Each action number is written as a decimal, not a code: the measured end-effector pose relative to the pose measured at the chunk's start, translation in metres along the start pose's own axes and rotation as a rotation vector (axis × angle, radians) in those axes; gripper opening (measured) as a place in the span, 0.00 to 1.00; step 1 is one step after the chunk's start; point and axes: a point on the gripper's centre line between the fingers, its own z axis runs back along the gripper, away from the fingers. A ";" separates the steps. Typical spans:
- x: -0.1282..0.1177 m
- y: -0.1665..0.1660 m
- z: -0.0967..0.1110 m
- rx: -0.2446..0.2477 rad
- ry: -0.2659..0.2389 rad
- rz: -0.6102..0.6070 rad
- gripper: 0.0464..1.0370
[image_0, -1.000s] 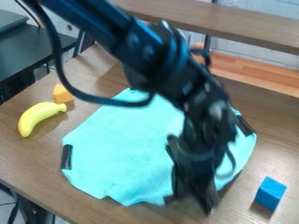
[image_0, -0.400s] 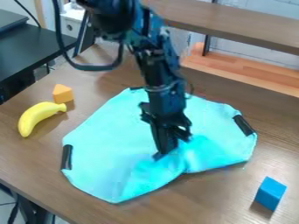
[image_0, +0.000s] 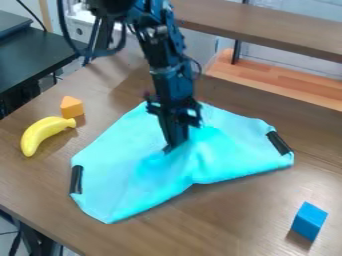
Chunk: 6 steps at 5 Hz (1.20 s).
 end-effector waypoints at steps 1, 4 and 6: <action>0.013 0.019 0.011 0.005 -0.008 0.043 0.01; 0.039 0.084 0.032 0.041 0.022 0.187 0.00; 0.055 0.103 0.034 0.065 0.049 0.156 0.00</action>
